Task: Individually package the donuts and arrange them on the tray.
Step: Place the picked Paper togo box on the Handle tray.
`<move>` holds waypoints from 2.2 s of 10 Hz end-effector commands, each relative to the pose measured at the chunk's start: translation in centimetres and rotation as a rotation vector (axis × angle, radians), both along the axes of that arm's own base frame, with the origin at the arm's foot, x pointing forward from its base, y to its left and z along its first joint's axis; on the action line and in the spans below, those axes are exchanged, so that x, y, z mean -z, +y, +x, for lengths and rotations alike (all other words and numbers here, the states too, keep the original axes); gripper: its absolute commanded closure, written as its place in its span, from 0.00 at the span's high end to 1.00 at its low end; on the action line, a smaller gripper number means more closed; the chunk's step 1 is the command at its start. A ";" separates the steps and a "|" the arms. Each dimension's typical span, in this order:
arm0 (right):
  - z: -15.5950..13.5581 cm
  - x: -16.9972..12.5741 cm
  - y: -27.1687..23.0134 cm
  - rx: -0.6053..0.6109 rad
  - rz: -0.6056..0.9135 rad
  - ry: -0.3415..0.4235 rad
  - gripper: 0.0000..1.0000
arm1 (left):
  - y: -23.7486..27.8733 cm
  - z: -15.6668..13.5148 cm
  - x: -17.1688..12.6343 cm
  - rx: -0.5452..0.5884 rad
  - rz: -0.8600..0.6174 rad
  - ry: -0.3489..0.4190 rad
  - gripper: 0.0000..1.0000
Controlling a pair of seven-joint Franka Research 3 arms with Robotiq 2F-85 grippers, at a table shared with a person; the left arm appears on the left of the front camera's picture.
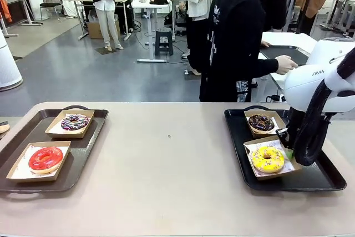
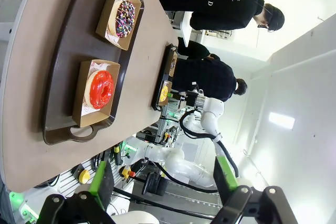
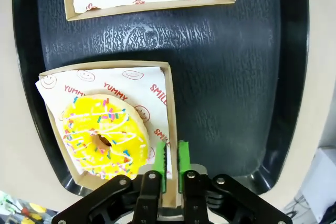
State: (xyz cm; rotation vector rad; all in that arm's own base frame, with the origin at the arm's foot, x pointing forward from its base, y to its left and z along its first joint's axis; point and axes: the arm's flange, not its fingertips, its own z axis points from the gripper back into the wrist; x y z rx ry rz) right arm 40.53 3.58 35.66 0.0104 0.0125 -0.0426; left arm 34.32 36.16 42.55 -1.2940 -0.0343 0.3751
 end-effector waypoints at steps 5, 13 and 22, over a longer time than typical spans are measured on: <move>-0.3 -1.1 0.0 -0.018 -0.010 -0.048 0.56 | 0.0 -0.2 -0.2 0.003 -0.002 -0.002 1.00; -0.2 -1.8 0.1 -0.034 -0.011 -0.045 1.00 | 0.0 -0.2 -0.2 0.003 -0.002 -0.002 1.00; 3.0 -10.1 -14.7 -0.107 1.031 -0.096 1.00 | 0.0 -0.2 -0.2 0.003 -0.002 -0.002 1.00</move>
